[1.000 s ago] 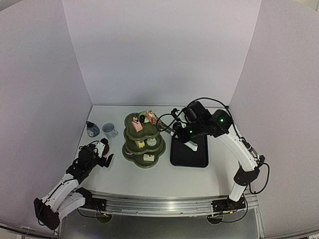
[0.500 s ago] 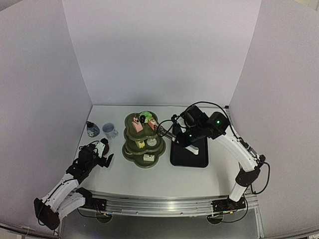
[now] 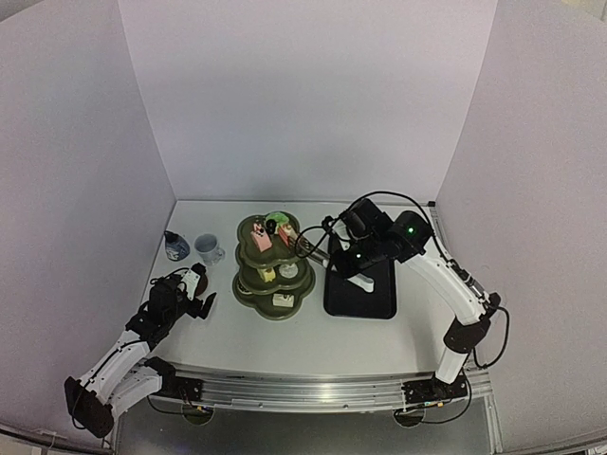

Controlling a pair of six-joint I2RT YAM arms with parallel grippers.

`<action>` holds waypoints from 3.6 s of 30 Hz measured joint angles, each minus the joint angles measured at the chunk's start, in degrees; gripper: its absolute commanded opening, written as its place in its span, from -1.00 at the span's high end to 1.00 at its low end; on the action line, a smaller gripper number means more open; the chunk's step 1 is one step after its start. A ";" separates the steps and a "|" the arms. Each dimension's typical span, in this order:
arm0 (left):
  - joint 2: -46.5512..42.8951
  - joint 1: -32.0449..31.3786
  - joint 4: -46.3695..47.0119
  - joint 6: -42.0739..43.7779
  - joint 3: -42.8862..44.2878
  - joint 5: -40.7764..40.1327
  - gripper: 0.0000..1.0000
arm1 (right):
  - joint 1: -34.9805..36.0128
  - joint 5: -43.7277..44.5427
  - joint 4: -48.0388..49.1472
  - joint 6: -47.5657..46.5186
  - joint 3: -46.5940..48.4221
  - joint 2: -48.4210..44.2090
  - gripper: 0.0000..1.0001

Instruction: Serve the afternoon tea

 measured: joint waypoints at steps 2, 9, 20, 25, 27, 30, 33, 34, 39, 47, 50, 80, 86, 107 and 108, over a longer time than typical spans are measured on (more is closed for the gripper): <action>-0.01 0.00 -0.01 0.03 0.00 -0.01 -0.98 | 0.00 0.02 0.01 -0.04 0.77 0.55 0.40; -3.84 0.00 0.22 3.12 0.00 5.52 -0.98 | 0.00 0.16 0.02 -0.31 2.36 1.96 0.38; -1.73 -0.01 9.20 13.90 8.35 24.07 -0.92 | 0.00 0.23 -0.02 -0.56 4.35 2.29 0.49; 3.82 -0.01 15.14 16.01 14.56 30.78 -0.89 | 0.00 0.43 -0.02 -0.55 4.37 2.05 0.53; 6.33 -0.21 16.65 16.62 16.67 33.15 -0.89 | 0.00 0.41 -0.03 -0.55 4.18 1.48 0.54; 9.37 -1.43 18.62 17.18 18.59 35.13 -0.89 | 0.00 0.32 0.02 -0.41 3.13 -0.18 0.55; 12.07 -4.84 19.71 18.96 19.96 35.82 -0.90 | 0.00 0.23 0.01 -0.17 1.42 -1.83 0.56; 12.88 -6.09 20.00 19.80 20.37 35.94 -0.90 | 0.00 0.18 0.00 -0.10 0.86 -2.23 0.56; 17.15 -10.96 22.18 25.03 22.52 36.73 -0.91 | 0.00 -0.04 -0.06 0.08 -1.29 -2.67 0.55; 24.52 -13.53 28.72 35.01 24.77 37.91 -0.95 | 0.00 0.13 -0.31 -0.23 0.72 -0.77 0.50; 27.17 -14.43 30.22 38.03 24.89 38.30 -0.95 | 0.00 0.17 -0.33 -0.33 0.96 0.32 0.50; 49.97 -24.26 38.89 51.17 38.90 36.99 0.41 | 0.00 0.46 -0.31 -0.11 1.27 1.59 0.43; 50.17 -24.43 39.61 51.70 39.12 35.90 0.95 | 0.00 0.62 -0.45 -0.14 1.63 1.82 0.43; 50.17 -24.85 43.09 48.90 38.21 35.87 1.00 | 0.00 1.40 -0.21 0.50 3.51 1.94 0.00; 50.17 -24.89 43.38 48.62 38.19 35.88 1.00 | 0.00 1.44 -0.03 0.53 3.65 1.94 -0.02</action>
